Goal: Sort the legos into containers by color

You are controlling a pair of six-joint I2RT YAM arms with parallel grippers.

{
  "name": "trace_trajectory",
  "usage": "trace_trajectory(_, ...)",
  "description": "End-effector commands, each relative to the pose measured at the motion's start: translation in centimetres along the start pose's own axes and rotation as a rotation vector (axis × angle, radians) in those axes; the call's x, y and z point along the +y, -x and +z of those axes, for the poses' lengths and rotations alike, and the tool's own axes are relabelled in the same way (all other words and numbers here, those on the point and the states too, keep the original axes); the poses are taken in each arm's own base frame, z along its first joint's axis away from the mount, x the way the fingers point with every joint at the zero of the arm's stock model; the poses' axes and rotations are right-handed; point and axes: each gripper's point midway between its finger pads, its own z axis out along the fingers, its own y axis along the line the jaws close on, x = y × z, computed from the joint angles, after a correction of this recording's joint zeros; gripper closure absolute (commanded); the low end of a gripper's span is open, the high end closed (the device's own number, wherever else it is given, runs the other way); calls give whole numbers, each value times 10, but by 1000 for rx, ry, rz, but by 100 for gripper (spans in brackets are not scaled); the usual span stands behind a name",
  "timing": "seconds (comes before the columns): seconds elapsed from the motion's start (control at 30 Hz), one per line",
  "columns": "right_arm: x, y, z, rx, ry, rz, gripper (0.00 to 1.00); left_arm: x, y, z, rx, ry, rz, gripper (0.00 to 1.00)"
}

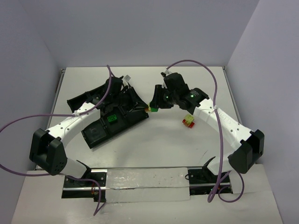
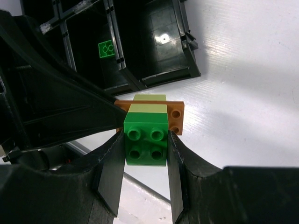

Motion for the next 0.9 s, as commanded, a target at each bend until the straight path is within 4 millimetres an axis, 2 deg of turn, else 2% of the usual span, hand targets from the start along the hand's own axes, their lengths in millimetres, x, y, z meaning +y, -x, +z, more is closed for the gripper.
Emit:
trace_trajectory(0.0, 18, 20, -9, -55, 62, 3, 100, -26, 4, -4, -9, -84, 43, 100)
trace_trajectory(0.17, 13, 21, -13, -67, 39, 0, 100, -23, 6, -6, -24, -66, 46, 100)
trace_trajectory(0.5, 17, 37, -43, -125, 37, -24, 100, -11, 11, -9, -35, -20, 63, 100)
trace_trajectory(0.67, 15, 39, -50, -147, 32, -20, 100, -3, 24, -19, -53, -17, 80, 100)
trace_trajectory(0.87, 15, 45, -59, -183, 40, -7, 100, 2, 24, -20, -45, 3, 90, 100)
